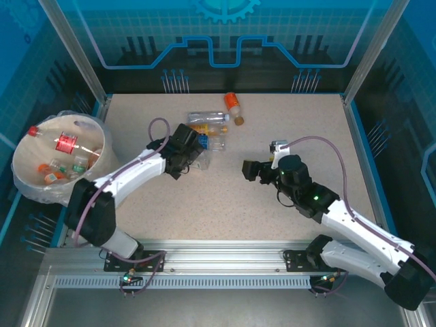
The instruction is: Put the plastic bottles in the bin
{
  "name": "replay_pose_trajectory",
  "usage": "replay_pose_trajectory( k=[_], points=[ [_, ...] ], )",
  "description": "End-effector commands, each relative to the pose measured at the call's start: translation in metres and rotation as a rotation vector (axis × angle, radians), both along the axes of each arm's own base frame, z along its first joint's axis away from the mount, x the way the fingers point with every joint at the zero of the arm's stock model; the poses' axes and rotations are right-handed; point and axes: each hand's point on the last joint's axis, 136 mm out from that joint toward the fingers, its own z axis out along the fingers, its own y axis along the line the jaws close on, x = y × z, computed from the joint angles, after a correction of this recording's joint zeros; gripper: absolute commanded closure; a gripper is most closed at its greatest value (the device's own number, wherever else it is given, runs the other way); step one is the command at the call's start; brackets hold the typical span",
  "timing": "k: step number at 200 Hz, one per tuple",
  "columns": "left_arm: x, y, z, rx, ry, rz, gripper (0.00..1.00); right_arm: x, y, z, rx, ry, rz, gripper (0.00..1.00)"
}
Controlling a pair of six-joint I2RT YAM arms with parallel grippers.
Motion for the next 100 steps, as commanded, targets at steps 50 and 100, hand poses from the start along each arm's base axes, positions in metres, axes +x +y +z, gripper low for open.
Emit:
replay_pose_trajectory(
  k=[50, 100],
  points=[
    [0.054, 0.000, -0.009, -0.048, -0.007, 0.139, 0.01, -0.008, -0.024, 0.000, 0.002, -0.010, -0.076, 0.00],
    [0.059, 0.003, -0.029, -0.001, 0.063, 0.150, 0.01, -0.010, -0.030, -0.002, 0.008, -0.011, -0.093, 0.00]
  ],
)
